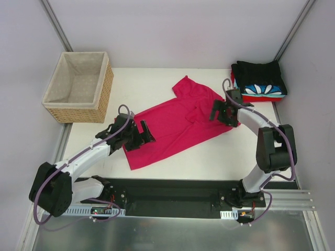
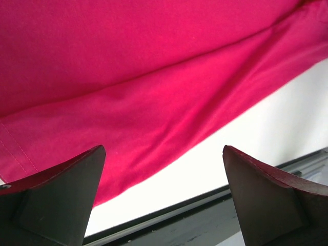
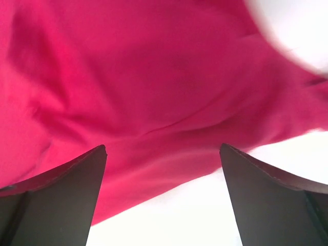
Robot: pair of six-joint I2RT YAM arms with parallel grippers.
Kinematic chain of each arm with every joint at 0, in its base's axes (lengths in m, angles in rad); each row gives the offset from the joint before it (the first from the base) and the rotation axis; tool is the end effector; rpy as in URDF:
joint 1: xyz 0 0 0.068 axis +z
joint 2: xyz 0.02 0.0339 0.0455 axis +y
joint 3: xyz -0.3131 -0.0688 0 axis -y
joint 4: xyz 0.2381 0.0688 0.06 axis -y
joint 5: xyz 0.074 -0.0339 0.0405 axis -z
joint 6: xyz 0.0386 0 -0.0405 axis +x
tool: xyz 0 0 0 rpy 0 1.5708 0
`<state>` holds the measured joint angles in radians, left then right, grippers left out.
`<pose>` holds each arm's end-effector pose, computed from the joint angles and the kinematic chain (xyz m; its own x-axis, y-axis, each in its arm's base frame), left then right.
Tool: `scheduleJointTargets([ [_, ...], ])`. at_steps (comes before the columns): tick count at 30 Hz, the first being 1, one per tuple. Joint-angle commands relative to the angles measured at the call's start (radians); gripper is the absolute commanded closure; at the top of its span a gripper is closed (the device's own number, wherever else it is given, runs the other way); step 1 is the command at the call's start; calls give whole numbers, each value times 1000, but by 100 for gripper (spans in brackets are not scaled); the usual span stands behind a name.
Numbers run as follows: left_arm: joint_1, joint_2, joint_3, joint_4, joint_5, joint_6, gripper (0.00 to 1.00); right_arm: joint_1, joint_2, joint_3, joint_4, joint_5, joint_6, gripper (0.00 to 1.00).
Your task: Fold and stack the t-shirts
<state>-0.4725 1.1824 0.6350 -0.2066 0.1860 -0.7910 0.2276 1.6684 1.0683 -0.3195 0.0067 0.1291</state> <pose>0.1905 -0.1054 0.2540 -0.8320 -0.3595 -0.4225 -0.0345 0.7937 -0.6073 0.3402 0.0785 0.2506 -0.7969 -0.0524 -0.6018 -0.1201 0.9901 0.0728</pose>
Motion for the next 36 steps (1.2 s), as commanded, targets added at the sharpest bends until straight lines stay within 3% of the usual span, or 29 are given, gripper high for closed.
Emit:
scheduleJointTargets([
  [1, -9, -96, -31, 0, 33, -31, 1, -124, -3, 56, 27, -30, -14, 3],
  [24, -8, -119, -32, -33, 7, -13, 1, -189, 106, 125, 22, -73, 6, 3],
  [36, -8, -127, -38, -36, -10, -16, 1, -178, -68, -89, -47, 58, 9, 3],
])
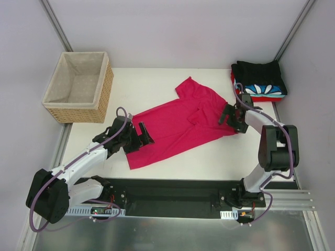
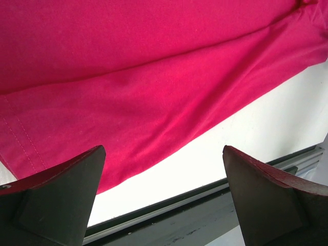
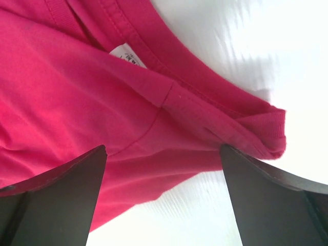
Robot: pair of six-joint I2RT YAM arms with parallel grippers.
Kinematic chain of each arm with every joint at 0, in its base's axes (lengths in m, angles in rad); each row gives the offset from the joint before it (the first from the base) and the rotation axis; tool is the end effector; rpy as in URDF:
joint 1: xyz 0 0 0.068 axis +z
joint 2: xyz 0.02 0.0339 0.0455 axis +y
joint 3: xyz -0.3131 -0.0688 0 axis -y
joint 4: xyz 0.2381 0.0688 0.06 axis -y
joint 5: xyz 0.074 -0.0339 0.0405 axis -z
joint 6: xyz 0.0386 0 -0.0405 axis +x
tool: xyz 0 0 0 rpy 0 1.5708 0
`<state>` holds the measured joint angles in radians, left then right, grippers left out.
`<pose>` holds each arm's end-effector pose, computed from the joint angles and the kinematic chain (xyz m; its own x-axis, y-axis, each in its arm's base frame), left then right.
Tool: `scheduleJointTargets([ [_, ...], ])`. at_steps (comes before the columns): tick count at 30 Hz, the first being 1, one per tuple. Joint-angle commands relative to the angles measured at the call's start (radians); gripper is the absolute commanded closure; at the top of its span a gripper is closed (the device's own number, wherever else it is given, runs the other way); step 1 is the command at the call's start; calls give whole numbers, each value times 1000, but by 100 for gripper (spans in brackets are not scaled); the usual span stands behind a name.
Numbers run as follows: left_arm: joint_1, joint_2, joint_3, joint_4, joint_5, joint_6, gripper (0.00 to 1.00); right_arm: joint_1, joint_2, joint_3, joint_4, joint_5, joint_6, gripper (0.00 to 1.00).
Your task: Fold and stack the t-shirts
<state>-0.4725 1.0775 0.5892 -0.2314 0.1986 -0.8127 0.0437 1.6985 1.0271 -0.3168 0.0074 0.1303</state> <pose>0.1695 -0.0952 0.2568 -0.8235 -0.3786 -0.4226 -0.0286 0.7716 -0.6355 0.3453 0.0148 0.2289 -0.8323 0.0937 -0.5463 0.0691 0.9955 0.0654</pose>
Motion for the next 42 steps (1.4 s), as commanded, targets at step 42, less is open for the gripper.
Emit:
scheduleJointTargets([
  [42, -2, -128, 6, -83, -61, 32, 1, 44, -54, 131, -41, 49, -20, 3],
])
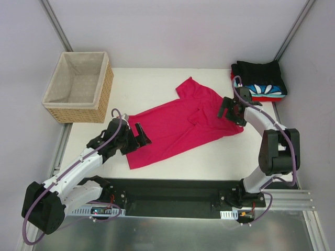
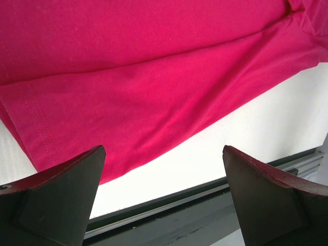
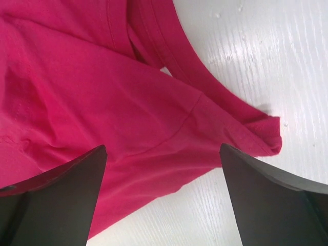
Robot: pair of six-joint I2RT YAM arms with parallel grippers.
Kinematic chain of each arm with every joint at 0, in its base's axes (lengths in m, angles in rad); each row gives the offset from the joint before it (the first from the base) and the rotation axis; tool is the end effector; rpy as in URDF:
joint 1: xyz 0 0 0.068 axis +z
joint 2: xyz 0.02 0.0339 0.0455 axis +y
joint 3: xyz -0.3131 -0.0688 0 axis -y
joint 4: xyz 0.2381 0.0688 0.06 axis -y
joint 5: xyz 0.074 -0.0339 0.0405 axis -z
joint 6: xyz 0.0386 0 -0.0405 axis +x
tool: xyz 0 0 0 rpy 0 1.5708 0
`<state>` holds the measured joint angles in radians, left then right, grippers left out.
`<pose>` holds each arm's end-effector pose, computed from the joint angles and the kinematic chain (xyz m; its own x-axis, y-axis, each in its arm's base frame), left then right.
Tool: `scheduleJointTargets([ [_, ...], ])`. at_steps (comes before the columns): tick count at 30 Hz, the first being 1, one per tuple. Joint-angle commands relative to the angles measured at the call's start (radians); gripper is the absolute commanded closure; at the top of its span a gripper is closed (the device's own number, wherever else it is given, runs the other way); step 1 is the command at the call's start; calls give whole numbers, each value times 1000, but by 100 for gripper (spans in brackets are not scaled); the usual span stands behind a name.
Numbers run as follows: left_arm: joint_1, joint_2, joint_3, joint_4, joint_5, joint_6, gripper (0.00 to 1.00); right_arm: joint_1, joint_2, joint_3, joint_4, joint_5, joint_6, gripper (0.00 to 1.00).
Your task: Fold and stack the t-shirts
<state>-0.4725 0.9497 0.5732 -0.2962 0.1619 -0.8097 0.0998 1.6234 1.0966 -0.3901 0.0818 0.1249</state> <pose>0.1476 -0.0824 0.2665 -0.7892 -0.3992 -0.4667 -0.0145 0.7719 -0.6356 0.3395 0.0308 0.2691 -0.7898 0.0457 -0.6116 0.0489 0.9987 0.0114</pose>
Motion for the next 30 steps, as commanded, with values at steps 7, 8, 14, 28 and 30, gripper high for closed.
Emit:
scheduleJointTargets([
  [7, 9, 26, 25, -17, -22, 37, 1, -15, 64, 42, 60, -42, -8, 3],
  [8, 11, 29, 24, -17, -22, 38, 1, -15, 67, 39, 62, -51, -4, 3],
  [14, 20, 29, 17, -17, -19, 41, 1, -15, 93, 16, 77, -62, 4, 3],
  [28, 25, 15, -3, -11, -9, 34, 1, -22, 89, -107, 128, -113, 39, 3],
  [30, 25, 12, -4, -9, -9, 33, 1, -22, 60, -156, 129, -113, 48, 3],
])
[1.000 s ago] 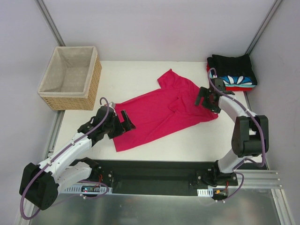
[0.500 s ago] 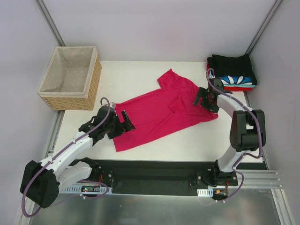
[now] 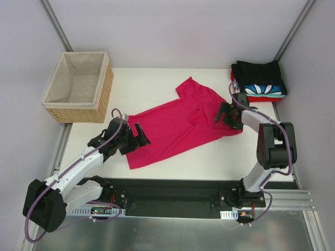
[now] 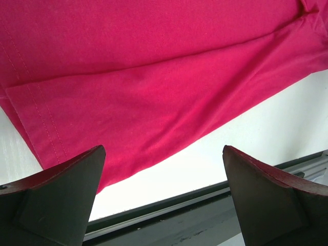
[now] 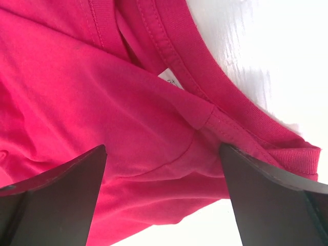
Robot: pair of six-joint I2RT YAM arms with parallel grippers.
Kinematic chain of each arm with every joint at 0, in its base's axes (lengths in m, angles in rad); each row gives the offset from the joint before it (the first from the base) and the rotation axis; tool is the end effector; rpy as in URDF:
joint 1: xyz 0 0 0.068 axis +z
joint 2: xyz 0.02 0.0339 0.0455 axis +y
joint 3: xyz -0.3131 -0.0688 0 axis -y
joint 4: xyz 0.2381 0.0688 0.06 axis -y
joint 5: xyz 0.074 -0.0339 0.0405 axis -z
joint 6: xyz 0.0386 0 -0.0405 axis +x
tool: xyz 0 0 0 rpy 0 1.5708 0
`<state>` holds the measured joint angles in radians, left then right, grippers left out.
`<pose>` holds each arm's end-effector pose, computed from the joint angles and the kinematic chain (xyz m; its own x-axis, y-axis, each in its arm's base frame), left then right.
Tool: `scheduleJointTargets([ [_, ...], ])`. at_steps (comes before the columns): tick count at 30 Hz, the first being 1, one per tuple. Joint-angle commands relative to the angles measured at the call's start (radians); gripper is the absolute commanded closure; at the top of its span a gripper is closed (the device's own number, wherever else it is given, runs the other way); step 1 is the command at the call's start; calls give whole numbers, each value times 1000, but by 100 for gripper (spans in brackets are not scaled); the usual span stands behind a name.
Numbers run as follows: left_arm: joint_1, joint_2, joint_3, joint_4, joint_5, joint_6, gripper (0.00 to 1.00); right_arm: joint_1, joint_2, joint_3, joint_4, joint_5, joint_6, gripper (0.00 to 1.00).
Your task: Fold and stack the t-shirts
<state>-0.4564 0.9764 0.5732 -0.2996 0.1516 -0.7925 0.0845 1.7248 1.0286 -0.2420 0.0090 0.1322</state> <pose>0.1525 -0.0814 0.2622 -0.7912 -0.3957 -0.4662 -0.0347 0.7902 -0.6119 0.3545 0.0297 0.2254 -0.8070 0.0639 -0.5870 0.0275 0.9971 0.0707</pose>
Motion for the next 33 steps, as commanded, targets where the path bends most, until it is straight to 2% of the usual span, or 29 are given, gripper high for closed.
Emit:
scheduleJointTargets([
  [1, 9, -18, -7, -6, 3, 15, 1, -6, -56, -108, -14, -46, 47, 4],
  [6, 9, -27, -13, -6, 9, 16, 1, 24, -200, -273, -11, -21, 73, 3],
  [9, 9, -36, -18, -6, 12, 13, 1, 66, -310, -370, -34, 61, 93, 3],
  [12, 9, -53, -24, -6, 14, 12, 1, 95, -422, -420, -75, 80, 115, 3],
  [18, 9, -90, -41, -7, 17, 3, 1, 169, -606, -438, -267, 166, 188, 3],
  [24, 9, -108, -62, -12, 13, -8, 1, 221, -849, -556, -390, 149, 271, 3],
  [28, 9, -130, -81, -21, 3, -19, 1, 258, -944, -565, -450, 155, 328, 3],
  [33, 9, -105, -52, -22, -24, -4, 1, 276, -970, -466, -438, 197, 241, 3],
])
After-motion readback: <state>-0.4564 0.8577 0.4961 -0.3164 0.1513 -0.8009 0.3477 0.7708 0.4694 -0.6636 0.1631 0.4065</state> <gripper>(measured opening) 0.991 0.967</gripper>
